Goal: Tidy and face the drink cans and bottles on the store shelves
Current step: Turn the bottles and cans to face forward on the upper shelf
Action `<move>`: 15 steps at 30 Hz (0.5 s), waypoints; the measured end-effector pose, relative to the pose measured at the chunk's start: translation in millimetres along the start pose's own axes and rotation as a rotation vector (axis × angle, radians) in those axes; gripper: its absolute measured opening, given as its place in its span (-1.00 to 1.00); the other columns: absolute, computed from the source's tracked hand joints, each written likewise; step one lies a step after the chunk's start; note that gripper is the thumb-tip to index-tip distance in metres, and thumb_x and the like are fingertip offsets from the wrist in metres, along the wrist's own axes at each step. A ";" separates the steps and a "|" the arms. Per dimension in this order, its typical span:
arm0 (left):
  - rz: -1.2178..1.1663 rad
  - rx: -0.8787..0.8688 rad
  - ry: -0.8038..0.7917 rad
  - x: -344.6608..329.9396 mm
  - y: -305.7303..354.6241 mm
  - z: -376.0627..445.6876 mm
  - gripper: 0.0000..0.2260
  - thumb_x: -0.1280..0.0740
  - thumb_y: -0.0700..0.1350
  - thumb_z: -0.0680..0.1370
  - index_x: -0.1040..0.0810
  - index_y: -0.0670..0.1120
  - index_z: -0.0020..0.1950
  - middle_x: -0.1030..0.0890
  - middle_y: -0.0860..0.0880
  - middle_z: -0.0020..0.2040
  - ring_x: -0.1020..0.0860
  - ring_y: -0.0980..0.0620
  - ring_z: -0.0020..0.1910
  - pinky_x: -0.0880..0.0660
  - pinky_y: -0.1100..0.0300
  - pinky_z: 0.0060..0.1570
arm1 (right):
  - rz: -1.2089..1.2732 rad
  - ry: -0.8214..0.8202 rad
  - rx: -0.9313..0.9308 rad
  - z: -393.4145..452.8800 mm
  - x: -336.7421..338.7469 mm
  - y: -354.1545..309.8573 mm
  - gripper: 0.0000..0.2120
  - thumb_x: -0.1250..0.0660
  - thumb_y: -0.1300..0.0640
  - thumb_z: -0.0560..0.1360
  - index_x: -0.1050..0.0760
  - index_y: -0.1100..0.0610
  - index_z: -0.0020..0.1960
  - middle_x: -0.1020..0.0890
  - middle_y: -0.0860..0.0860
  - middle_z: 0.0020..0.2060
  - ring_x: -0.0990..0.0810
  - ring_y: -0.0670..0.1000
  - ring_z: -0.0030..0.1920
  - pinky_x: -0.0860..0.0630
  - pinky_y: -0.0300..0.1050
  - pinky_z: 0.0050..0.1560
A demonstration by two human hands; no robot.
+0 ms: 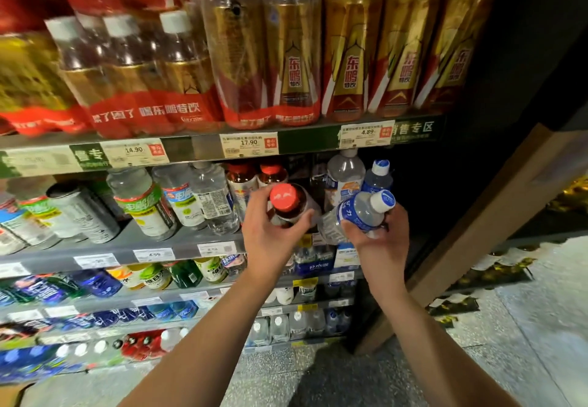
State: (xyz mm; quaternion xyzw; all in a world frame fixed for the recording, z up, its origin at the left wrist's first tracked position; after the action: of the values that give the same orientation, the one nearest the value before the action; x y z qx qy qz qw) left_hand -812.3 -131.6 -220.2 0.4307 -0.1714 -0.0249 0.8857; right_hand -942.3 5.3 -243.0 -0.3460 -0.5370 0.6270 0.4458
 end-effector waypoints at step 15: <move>-0.150 0.012 0.012 69.4 -11.0 14.8 -0.53 -0.58 0.08 0.32 -0.47 0.05 0.13 -0.55 0.18 0.00 -0.52 0.28 -0.01 -0.44 0.42 0.01 | -0.339 0.018 0.225 -1.8 -66.9 -22.8 -0.40 -0.59 0.11 0.30 -0.44 0.08 0.27 -0.43 -0.24 0.08 -0.43 -0.04 0.18 -0.31 -0.39 0.16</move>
State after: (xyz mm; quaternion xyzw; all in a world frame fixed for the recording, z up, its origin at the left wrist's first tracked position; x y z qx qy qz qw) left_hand -750.7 -163.0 -200.7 0.4477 -0.1333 -0.0873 0.8798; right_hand -912.1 -55.6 -224.0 -0.2041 -0.5101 0.5960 0.5856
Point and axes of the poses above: each hand's wrist, its own z-axis towards the middle knuckle, its own x-axis out of the back of the hand, y = z × x, the point moved 2 cm from there along z, towards the middle knuckle
